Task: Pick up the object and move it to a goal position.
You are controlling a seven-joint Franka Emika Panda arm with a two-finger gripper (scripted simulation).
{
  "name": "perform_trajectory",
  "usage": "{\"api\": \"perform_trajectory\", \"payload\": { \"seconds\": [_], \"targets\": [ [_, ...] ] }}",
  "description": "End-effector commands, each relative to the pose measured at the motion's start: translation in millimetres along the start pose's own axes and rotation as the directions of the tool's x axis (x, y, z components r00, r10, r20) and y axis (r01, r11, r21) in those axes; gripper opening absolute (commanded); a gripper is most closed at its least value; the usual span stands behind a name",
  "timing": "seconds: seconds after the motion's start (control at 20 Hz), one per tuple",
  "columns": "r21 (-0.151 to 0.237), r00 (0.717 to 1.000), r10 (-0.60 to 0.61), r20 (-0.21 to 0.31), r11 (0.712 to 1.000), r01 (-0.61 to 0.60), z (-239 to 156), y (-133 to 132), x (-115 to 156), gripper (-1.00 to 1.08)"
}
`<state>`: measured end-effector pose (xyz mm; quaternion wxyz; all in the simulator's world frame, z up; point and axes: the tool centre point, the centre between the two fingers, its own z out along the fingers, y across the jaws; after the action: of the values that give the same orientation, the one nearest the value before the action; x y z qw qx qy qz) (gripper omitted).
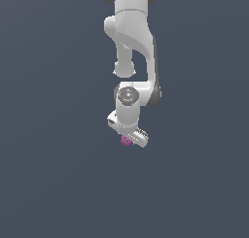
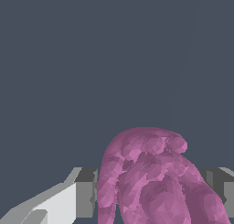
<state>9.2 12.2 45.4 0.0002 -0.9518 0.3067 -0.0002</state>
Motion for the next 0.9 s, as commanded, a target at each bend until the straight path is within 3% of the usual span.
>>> {"api": "perform_trajectory", "payload": {
  "seconds": [0.0,0.4,0.85],
  "targets": [
    [0.000,1.000,0.000,0.000,1.000,0.000,0.0,0.0,0.0,-1.00],
    [0.000,1.000,0.000,0.000,1.000,0.000,-16.2,-8.0,4.3,-1.00],
    [-0.001,1.000,0.001,-0.001,1.000,-0.001,-70.2,-35.1,19.1,-1.00]
  ]
}}
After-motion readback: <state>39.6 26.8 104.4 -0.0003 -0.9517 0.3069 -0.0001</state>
